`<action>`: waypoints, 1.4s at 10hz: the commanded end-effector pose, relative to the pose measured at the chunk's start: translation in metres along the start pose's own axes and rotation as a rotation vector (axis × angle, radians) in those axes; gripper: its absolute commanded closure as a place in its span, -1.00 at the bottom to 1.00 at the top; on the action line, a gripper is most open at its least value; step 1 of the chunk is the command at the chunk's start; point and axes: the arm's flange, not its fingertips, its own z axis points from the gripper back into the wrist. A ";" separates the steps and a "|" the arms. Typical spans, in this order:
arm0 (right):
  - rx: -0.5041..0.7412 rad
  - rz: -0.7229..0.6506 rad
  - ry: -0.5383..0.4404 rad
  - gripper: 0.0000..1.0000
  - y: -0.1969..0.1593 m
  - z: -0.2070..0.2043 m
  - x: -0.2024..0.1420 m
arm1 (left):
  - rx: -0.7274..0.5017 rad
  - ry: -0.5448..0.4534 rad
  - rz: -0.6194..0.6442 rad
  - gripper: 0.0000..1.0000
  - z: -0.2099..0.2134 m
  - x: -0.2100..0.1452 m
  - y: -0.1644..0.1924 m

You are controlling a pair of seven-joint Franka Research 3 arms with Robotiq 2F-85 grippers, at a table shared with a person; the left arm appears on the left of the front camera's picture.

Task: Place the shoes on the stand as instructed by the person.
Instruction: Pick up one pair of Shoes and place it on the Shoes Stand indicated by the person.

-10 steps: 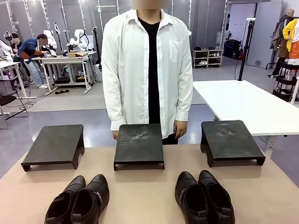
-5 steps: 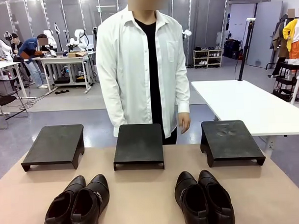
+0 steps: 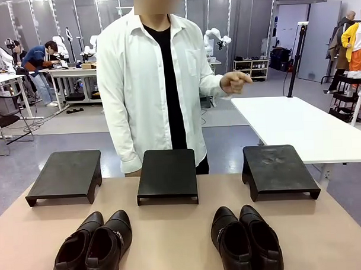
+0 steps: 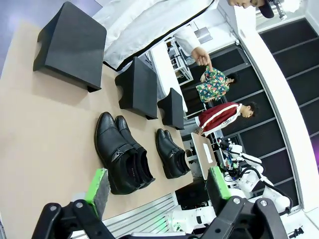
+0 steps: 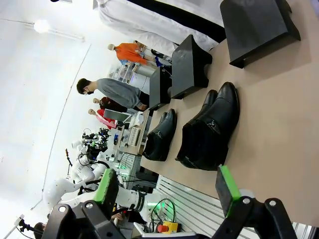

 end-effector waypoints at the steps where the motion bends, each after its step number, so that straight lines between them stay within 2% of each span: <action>1: 0.005 0.009 -0.004 -1.00 0.002 0.001 0.000 | -0.007 0.004 -0.005 -1.00 -0.001 0.000 -0.001; 11: -0.001 0.000 0.002 -1.00 0.000 0.000 0.000 | -0.007 0.004 -0.005 -1.00 -0.001 0.000 -0.001; 14: -0.149 0.032 0.252 -1.00 0.066 -0.056 0.027 | -0.007 0.004 -0.005 -1.00 -0.001 0.000 -0.001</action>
